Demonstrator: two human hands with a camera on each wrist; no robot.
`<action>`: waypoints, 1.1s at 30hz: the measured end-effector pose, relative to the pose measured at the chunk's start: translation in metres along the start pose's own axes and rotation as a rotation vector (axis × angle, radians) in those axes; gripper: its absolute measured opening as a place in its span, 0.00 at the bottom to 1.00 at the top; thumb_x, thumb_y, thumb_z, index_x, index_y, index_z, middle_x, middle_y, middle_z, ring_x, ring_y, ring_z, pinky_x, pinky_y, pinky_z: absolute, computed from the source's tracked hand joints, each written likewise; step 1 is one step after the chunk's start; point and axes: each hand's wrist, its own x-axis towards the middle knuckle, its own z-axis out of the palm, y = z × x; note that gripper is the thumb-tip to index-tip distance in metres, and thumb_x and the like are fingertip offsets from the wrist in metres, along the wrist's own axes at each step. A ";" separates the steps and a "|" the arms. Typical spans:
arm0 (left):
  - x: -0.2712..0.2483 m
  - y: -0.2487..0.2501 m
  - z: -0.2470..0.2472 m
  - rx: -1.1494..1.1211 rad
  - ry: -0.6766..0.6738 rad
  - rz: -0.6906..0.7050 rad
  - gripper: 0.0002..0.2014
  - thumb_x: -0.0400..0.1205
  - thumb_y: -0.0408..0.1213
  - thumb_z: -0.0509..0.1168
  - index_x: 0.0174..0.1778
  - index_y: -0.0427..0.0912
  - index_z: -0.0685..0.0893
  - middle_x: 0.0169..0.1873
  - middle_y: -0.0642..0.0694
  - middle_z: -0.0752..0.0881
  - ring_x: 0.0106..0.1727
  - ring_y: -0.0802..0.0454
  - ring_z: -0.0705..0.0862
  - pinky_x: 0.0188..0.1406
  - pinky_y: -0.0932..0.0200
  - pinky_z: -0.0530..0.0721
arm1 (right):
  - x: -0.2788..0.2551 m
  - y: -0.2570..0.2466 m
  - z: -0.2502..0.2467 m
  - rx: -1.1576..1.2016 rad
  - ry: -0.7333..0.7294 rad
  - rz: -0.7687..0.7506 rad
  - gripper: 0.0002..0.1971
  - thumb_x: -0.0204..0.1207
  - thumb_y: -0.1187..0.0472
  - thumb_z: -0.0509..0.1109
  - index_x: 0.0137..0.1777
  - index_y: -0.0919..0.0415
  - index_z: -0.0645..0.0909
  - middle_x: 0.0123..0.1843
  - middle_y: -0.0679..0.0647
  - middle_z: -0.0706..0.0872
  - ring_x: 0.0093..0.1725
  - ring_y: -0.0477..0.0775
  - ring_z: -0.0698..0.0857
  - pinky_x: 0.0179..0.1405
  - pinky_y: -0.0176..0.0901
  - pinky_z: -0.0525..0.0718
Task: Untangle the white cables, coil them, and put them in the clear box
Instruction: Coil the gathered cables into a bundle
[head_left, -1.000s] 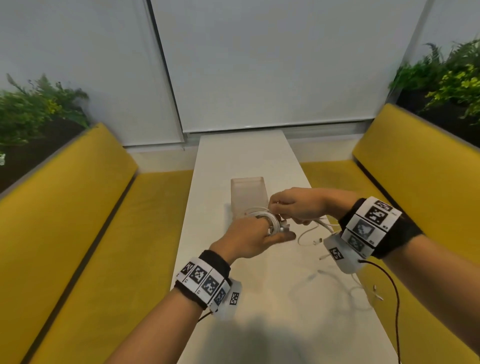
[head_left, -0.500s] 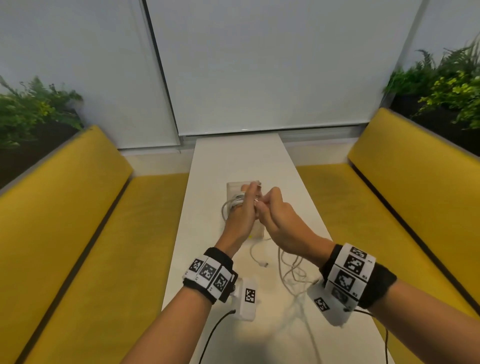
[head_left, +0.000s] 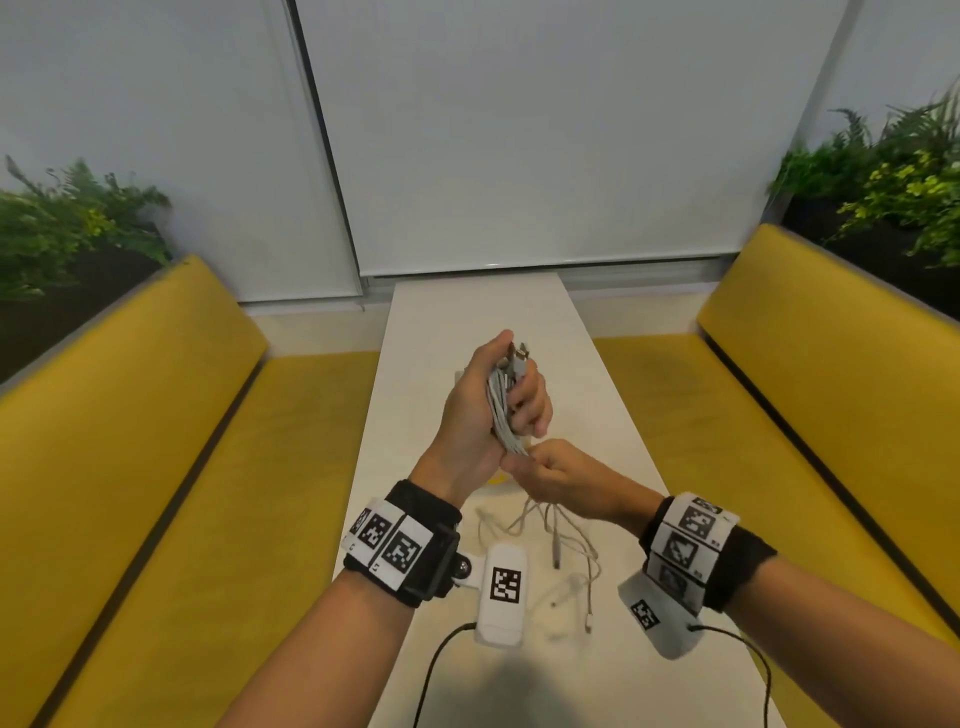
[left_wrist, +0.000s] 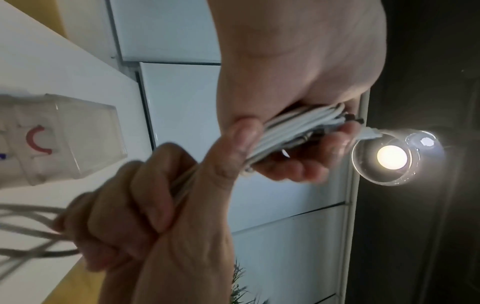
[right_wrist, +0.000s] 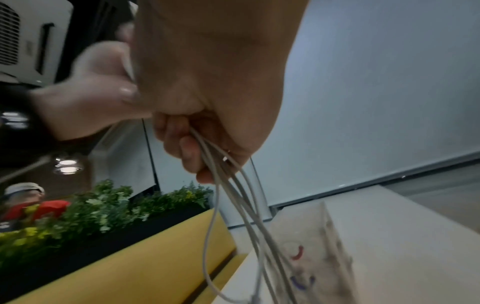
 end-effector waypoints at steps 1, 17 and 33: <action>-0.001 0.000 -0.001 -0.004 -0.098 -0.037 0.29 0.89 0.50 0.50 0.22 0.41 0.70 0.13 0.48 0.68 0.15 0.51 0.67 0.19 0.57 0.63 | 0.002 -0.002 -0.007 -0.014 -0.038 0.032 0.32 0.70 0.28 0.66 0.27 0.58 0.70 0.22 0.47 0.70 0.22 0.49 0.66 0.24 0.42 0.63; -0.033 -0.019 -0.020 1.369 -0.505 -0.678 0.31 0.85 0.64 0.56 0.33 0.39 0.80 0.26 0.43 0.75 0.26 0.50 0.71 0.34 0.57 0.73 | 0.027 -0.033 -0.040 -0.679 -0.424 0.245 0.12 0.84 0.52 0.66 0.57 0.60 0.80 0.51 0.53 0.85 0.46 0.51 0.78 0.37 0.32 0.73; -0.018 -0.049 -0.033 1.339 0.257 -0.168 0.25 0.90 0.57 0.41 0.45 0.48 0.79 0.35 0.51 0.85 0.39 0.55 0.82 0.34 0.56 0.68 | 0.021 -0.034 -0.034 -0.274 0.023 0.217 0.23 0.86 0.39 0.48 0.54 0.62 0.66 0.31 0.57 0.86 0.34 0.66 0.90 0.45 0.57 0.89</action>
